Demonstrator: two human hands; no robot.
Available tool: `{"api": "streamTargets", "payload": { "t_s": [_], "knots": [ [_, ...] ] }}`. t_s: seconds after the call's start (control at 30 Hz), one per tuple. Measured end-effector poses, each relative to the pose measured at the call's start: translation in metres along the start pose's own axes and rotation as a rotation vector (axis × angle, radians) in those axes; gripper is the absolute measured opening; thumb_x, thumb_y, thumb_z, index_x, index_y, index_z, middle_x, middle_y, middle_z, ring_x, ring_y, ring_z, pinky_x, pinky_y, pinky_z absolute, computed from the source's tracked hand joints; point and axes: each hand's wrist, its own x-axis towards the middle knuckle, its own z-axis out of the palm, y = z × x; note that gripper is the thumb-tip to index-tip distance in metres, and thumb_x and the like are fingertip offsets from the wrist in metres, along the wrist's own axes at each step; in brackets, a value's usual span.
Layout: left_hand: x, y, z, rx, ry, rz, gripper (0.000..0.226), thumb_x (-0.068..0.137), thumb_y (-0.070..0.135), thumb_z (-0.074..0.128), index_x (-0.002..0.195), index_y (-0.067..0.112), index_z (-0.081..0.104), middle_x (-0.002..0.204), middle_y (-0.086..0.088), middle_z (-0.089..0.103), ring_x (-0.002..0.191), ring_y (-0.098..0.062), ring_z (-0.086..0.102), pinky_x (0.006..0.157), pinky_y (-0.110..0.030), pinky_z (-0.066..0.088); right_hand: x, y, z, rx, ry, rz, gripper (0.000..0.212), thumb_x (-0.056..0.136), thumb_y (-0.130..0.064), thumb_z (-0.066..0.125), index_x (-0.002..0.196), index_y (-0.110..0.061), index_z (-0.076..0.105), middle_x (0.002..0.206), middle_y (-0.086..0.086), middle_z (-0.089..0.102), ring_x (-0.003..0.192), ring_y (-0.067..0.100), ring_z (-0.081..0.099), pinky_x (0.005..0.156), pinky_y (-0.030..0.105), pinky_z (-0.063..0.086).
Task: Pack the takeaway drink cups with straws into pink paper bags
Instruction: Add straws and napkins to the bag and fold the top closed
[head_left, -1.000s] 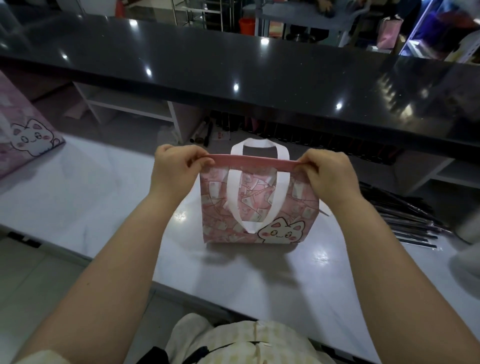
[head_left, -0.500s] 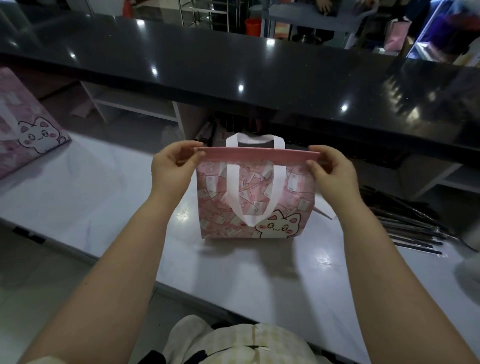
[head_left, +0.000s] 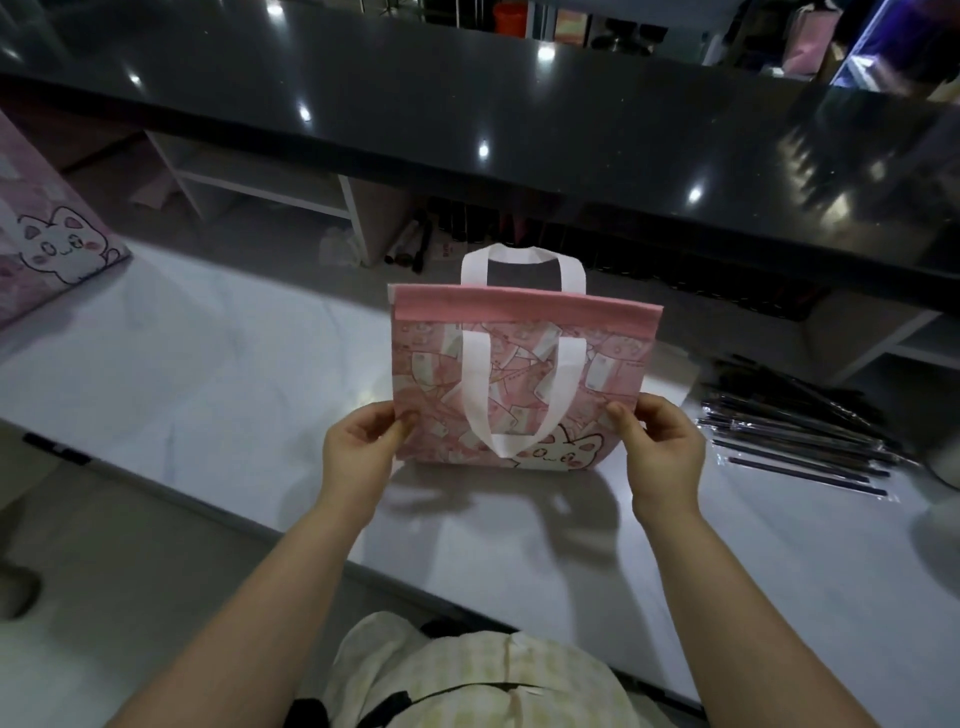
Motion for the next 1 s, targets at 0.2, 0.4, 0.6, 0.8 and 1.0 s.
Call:
{"api": "streamTargets", "payload": {
  "t_s": [0.2, 0.4, 0.6, 0.8, 1.0],
  "knots": [
    [-0.002, -0.008, -0.005, -0.006, 0.019, -0.06, 0.018, 0.085, 0.017, 0.073, 0.086, 0.035, 0.076, 0.095, 0.005, 0.076, 0.09, -0.013, 0.072, 0.075, -0.024, 0.058, -0.003, 0.013, -0.004, -0.039, -0.211, 0.084, 0.035, 0.084, -0.006, 0.072, 0.111, -0.028, 0.069, 0.108, -0.006, 0.073, 0.105, 0.013, 0.067, 0.086, 0.024, 0.054],
    [-0.026, -0.016, -0.003, -0.015, 0.06, -0.068, 0.021, 0.083, 0.02, 0.072, 0.1, 0.031, 0.07, 0.099, 0.012, 0.075, 0.094, -0.007, 0.07, 0.078, -0.017, 0.056, -0.024, 0.032, -0.001, -0.152, -0.265, 0.259, 0.045, 0.089, -0.008, 0.067, 0.13, -0.021, 0.056, 0.113, -0.013, 0.069, 0.108, 0.004, 0.062, 0.094, 0.021, 0.051],
    [-0.049, -0.001, -0.005, -0.122, 0.281, -0.031, 0.027, 0.088, 0.007, 0.067, 0.114, 0.015, 0.069, 0.096, 0.011, 0.075, 0.09, -0.007, 0.072, 0.074, -0.019, 0.057, -0.02, 0.01, 0.026, -0.02, -0.289, 0.208, 0.049, 0.089, -0.005, 0.066, 0.12, -0.04, 0.055, 0.122, -0.007, 0.063, 0.113, 0.003, 0.058, 0.084, 0.009, 0.047],
    [-0.076, 0.007, -0.029, -0.187, 0.443, -0.033, 0.026, 0.083, 0.02, 0.071, 0.109, 0.022, 0.073, 0.108, 0.001, 0.074, 0.1, -0.015, 0.07, 0.076, -0.023, 0.057, -0.017, -0.002, 0.063, 0.126, -0.394, 0.262, 0.05, 0.087, 0.006, 0.063, 0.121, -0.03, 0.055, 0.124, 0.001, 0.063, 0.113, 0.012, 0.061, 0.096, 0.033, 0.052],
    [-0.083, 0.034, -0.057, -0.213, 0.57, 0.01, 0.026, 0.087, 0.016, 0.068, 0.091, 0.04, 0.078, 0.1, 0.012, 0.075, 0.095, -0.005, 0.07, 0.071, -0.015, 0.055, -0.022, -0.021, 0.112, 0.166, -0.502, 0.259, 0.047, 0.088, 0.003, 0.063, 0.121, -0.03, 0.056, 0.128, 0.004, 0.062, 0.121, 0.022, 0.057, 0.1, 0.047, 0.049]
  ]
}}
